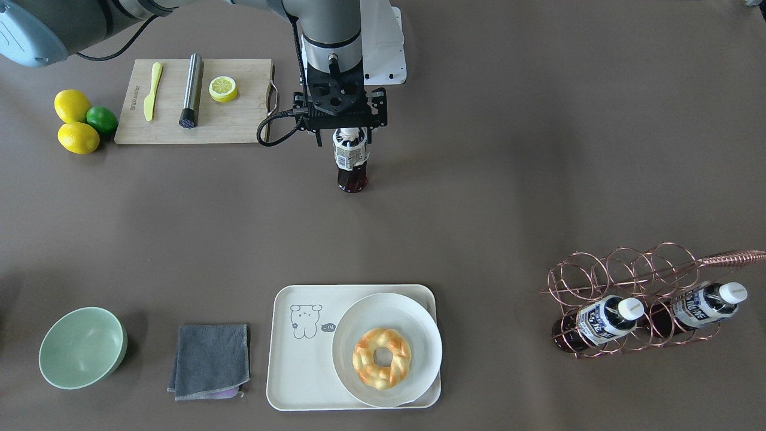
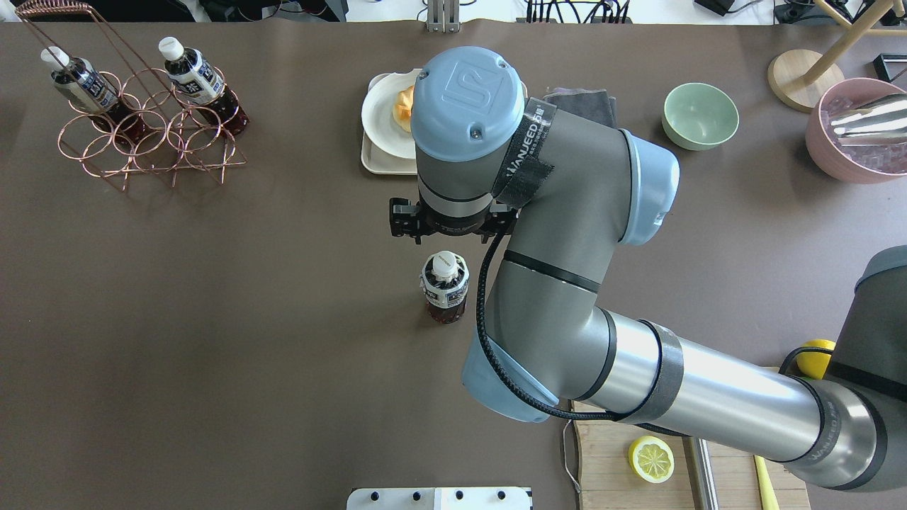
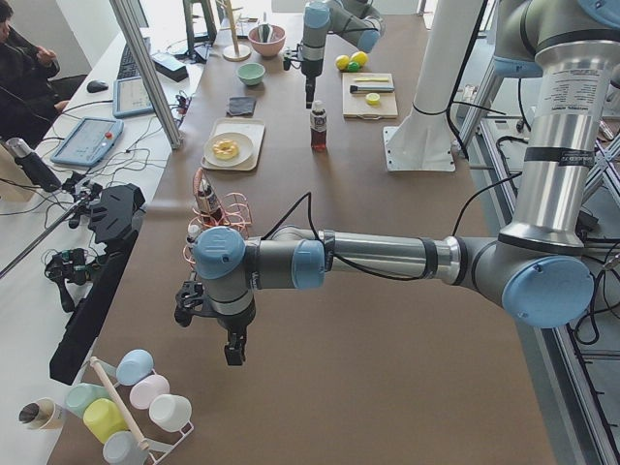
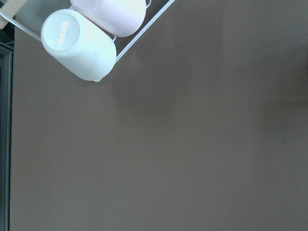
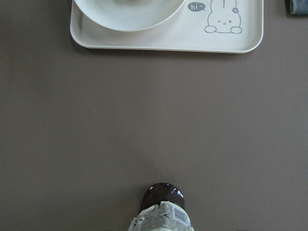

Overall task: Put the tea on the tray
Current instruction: 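Lower the right gripper around the bottle cap and close it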

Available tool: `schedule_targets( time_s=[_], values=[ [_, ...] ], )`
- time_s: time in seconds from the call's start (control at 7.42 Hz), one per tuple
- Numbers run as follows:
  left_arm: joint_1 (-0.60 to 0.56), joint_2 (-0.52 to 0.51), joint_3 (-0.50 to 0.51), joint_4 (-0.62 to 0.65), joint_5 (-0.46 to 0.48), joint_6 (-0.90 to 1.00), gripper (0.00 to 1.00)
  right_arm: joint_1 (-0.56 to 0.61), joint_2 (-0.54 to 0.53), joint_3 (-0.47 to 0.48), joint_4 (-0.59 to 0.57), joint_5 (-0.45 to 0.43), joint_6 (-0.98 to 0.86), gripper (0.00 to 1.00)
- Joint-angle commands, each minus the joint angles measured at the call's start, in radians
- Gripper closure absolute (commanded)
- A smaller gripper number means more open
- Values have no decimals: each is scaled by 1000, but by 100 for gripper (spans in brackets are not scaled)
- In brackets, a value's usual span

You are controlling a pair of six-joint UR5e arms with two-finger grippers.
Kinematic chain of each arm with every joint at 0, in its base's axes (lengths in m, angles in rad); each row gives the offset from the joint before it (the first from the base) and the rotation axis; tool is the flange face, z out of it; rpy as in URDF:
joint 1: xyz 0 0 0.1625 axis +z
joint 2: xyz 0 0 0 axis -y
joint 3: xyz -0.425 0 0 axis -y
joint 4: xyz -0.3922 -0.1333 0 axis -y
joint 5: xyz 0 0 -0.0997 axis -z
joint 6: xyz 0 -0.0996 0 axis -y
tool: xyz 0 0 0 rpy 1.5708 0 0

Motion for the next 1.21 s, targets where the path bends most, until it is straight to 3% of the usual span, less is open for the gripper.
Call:
schedule_targets(
  time_s=[0.0,0.27,0.54,1.08],
  values=[
    [1,-28,59,-37,0,0,2,-17,-1,9,2,-15,33,12],
    [1,-36,73,-51,1,0,2,-34,-1,11,0,-30,38,14],
    [-1,-36,73,-51,1,0,2,-41,-3,11,0,-36,38,24],
    [-1,-33,73,-51,1,0,2,-60,-18,34,0,-44,61,29]
  ],
)
